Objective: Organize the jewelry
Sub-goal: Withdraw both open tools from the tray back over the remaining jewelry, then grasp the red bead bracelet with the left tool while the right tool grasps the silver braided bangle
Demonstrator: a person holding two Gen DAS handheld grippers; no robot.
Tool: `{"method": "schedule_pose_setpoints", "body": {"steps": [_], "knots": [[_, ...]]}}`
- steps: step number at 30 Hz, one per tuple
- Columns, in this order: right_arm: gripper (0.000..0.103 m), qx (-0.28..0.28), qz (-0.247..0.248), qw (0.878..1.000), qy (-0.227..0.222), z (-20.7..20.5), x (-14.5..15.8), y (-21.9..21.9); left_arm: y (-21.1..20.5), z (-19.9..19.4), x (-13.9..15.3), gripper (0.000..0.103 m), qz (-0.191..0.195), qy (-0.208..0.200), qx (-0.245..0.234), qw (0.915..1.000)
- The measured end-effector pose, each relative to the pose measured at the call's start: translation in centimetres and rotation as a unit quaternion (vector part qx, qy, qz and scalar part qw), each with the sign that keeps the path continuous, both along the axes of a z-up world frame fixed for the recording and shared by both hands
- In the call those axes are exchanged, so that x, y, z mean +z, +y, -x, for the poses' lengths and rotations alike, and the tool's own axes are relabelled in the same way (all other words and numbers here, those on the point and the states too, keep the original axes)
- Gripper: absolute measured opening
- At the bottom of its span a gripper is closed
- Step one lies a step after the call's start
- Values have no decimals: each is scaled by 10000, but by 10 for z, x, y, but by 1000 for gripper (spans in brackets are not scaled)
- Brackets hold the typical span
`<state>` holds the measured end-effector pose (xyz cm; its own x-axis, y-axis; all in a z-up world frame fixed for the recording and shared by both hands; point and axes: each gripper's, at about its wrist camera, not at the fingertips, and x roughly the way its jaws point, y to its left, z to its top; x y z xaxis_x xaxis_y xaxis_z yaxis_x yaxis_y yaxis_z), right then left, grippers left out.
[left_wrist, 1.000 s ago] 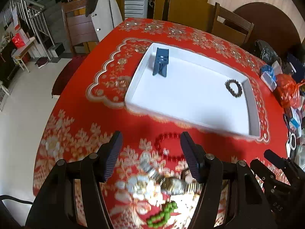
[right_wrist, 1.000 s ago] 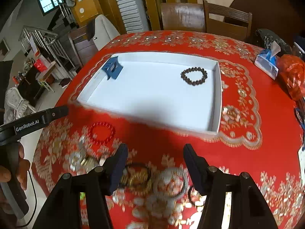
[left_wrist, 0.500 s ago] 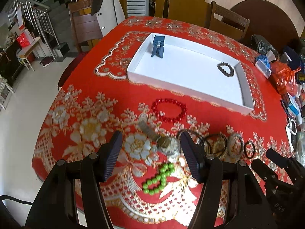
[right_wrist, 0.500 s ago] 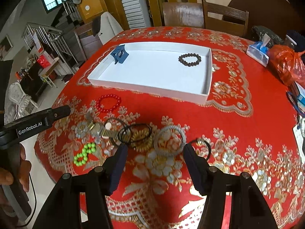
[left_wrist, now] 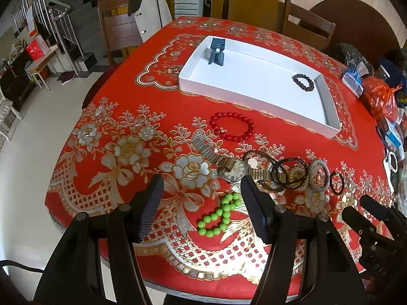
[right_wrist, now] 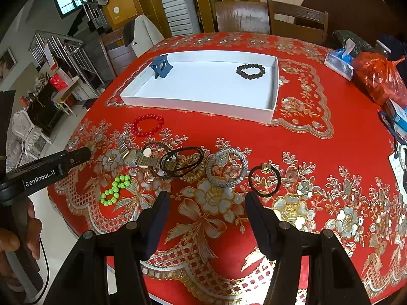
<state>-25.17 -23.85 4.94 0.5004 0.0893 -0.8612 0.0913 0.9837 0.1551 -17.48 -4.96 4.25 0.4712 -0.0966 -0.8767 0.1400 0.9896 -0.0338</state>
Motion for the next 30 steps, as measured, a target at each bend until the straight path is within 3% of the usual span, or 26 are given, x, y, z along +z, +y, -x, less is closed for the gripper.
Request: {"method": "schedule_pose_setpoints", "body": {"steps": [4,14,30], "knots": [[59,-4,-8,10000,18,0,-1,1,3,0,-2,63,-27,23,15,10000],[59,-110,-15,9998,168,3,-11,-7,41,-7,-26,63,521,617,444,9957],[59,-143,-31,9991,392,-12,-26,-14,61,-27,-35,63,560,799,691,9928]]}}
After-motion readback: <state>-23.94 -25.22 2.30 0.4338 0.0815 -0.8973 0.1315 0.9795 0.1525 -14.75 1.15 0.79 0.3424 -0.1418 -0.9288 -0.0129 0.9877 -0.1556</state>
